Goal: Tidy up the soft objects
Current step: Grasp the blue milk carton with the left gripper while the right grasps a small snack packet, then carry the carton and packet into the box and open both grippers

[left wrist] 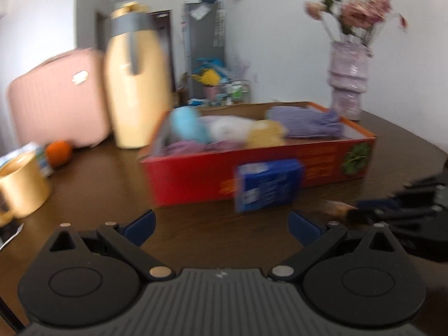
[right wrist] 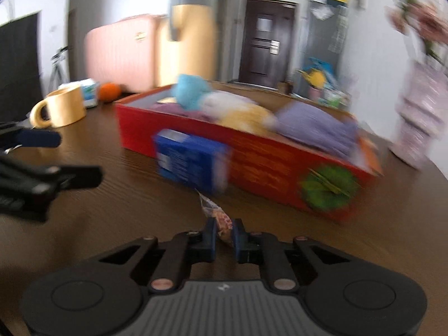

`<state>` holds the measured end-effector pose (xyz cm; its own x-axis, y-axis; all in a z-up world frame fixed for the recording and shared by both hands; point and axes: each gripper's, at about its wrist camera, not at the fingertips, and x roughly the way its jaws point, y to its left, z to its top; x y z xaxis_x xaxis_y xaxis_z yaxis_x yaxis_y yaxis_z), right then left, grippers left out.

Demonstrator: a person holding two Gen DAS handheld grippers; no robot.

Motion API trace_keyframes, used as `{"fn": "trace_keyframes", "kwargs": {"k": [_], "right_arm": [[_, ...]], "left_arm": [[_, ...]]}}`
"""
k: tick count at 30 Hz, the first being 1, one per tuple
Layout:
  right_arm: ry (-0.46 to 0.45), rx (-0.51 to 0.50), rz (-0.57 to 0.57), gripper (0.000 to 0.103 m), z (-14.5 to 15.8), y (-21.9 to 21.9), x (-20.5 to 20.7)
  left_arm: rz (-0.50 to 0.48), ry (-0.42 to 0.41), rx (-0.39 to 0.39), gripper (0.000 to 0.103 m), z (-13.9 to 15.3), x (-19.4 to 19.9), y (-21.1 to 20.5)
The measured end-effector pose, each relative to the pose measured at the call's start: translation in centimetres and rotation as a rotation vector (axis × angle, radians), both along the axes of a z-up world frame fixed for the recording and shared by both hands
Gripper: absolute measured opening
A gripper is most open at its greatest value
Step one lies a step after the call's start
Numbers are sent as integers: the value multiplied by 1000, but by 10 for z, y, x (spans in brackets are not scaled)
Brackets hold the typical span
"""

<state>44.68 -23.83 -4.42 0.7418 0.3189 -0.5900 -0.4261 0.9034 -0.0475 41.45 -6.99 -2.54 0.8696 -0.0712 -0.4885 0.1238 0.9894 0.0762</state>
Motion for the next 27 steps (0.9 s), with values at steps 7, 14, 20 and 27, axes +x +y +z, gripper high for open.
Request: {"fn": "trace_keyframes", "kwargs": {"k": [7, 14, 20, 27], "right_arm": [[20, 79, -158, 11, -3, -68, -34], [16, 110, -165, 11, -6, -83, -51], [14, 149, -147, 10, -4, -85, -69], [6, 253, -128, 10, 9, -80, -111]], "left_arm": [[70, -13, 58, 103, -19, 53, -60], [142, -16, 14, 74, -17, 54, -56], [82, 9, -18, 74, -7, -11, -51], [24, -14, -22, 74, 15, -84, -31]]}}
